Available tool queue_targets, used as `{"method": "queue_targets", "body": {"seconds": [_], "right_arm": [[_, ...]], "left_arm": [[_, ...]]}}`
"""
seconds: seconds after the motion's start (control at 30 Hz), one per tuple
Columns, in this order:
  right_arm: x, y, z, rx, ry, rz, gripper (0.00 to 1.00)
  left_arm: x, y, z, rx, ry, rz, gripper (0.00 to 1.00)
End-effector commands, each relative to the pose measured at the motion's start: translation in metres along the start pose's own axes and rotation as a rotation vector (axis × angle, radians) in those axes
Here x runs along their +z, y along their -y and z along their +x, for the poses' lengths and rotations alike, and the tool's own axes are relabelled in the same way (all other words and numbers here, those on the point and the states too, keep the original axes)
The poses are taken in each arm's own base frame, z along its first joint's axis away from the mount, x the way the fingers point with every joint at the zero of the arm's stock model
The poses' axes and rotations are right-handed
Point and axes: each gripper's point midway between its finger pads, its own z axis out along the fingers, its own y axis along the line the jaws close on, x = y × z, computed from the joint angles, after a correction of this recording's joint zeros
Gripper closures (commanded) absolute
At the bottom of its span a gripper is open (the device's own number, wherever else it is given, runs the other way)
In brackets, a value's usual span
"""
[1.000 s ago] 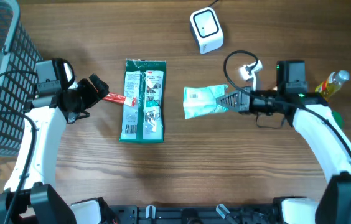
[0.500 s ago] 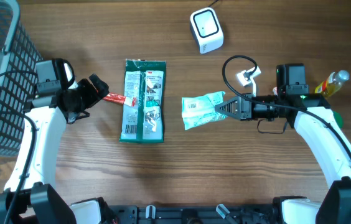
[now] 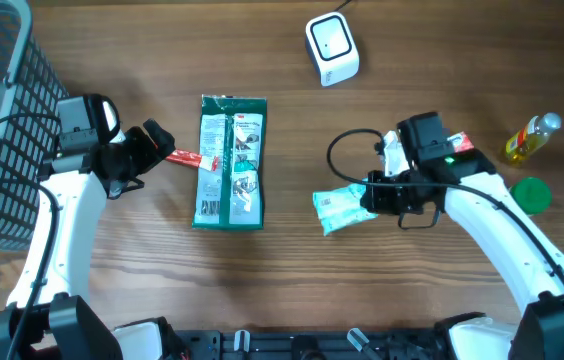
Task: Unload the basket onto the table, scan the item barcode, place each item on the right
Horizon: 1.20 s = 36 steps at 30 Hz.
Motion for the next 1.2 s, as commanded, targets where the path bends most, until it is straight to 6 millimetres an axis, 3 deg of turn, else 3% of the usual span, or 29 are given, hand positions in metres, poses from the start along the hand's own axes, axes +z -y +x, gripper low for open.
{"method": "queue_targets", "body": {"seconds": [0.0,0.2,0.3,0.37,0.5,0.63,0.8,0.9,0.93,1.17], "right_arm": [[-0.067,-0.023,-0.048,-0.033,0.163,0.057,0.96],[-0.193,-0.056,-0.071,-0.099,0.317,0.147,0.96],[-0.220,-0.059,-0.080,-0.116,0.393,0.197,0.96],[-0.224,-0.060,-0.090,-0.131,0.442,0.228,0.96],[-0.208,-0.069,-0.115,-0.183,0.490,0.321,0.96],[-0.189,-0.073,-0.150,-0.243,0.578,0.560,0.96],[-0.153,-0.086,-0.197,-0.437,0.640,0.892,0.96],[-0.140,-0.084,-0.220,-0.508,0.653,1.070,0.96],[-0.128,-0.083,-0.232,-0.572,0.627,1.142,0.96],[-0.088,-0.091,-0.265,-0.727,0.599,1.217,0.96]], "left_arm": [[-0.004,0.004,-0.004,-0.002,0.014,0.012,0.00],[-0.004,0.004,-0.004,-0.002,0.014,0.012,0.00],[-0.004,0.004,-0.004,-0.002,0.014,0.012,0.00],[-0.004,0.004,-0.004,-0.002,0.014,0.012,0.00],[-0.004,0.004,-0.004,-0.002,0.014,0.012,0.00],[-0.004,0.004,-0.004,-0.002,0.014,0.012,0.00],[-0.004,0.004,-0.004,-0.002,0.014,0.012,0.00],[-0.004,0.004,-0.004,-0.002,0.014,0.012,0.00],[-0.004,0.004,-0.004,-0.002,0.014,0.012,0.00],[-0.004,0.004,-0.004,-0.002,0.014,0.012,0.00]]}}
